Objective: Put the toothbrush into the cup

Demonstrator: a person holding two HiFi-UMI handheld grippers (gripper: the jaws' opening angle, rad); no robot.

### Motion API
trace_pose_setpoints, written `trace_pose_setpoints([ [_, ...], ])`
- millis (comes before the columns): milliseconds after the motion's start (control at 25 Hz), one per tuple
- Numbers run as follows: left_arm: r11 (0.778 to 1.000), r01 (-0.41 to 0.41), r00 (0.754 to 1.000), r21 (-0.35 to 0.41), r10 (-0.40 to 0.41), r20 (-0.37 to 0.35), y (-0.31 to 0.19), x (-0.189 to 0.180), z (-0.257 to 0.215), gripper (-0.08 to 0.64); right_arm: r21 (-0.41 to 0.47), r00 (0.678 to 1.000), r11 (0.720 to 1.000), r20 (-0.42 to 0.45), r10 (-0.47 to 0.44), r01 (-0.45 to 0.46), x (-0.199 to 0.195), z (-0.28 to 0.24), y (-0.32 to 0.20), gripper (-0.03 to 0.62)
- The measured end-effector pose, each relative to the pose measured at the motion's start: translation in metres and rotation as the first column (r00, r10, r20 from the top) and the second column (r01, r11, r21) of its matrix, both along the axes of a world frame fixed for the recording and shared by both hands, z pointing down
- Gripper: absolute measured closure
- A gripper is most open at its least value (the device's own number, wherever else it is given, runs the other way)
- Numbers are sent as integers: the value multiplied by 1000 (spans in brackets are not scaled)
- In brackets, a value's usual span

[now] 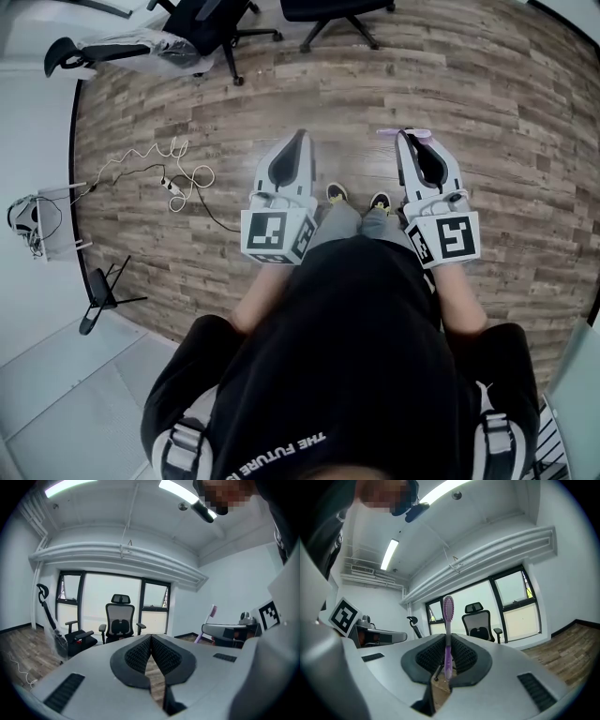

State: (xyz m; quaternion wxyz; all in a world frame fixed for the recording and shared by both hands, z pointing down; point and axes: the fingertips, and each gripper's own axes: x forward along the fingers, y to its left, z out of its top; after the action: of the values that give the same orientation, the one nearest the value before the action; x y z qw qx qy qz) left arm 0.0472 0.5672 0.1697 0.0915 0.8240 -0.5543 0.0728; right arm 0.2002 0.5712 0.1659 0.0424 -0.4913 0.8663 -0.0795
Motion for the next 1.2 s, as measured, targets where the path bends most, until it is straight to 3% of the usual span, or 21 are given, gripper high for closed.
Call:
trace_pose_setpoints([
  [560,1000,-27,999,-1,27,-41,-85,-31,5,538,-9,1000,1000,-19,6,-7,-43,1,-80,545],
  [1200,999,-31,994,27,34,-108,-211,-136,0,538,-1,998,1000,-64,26,-27,-142,-8,-205,543],
])
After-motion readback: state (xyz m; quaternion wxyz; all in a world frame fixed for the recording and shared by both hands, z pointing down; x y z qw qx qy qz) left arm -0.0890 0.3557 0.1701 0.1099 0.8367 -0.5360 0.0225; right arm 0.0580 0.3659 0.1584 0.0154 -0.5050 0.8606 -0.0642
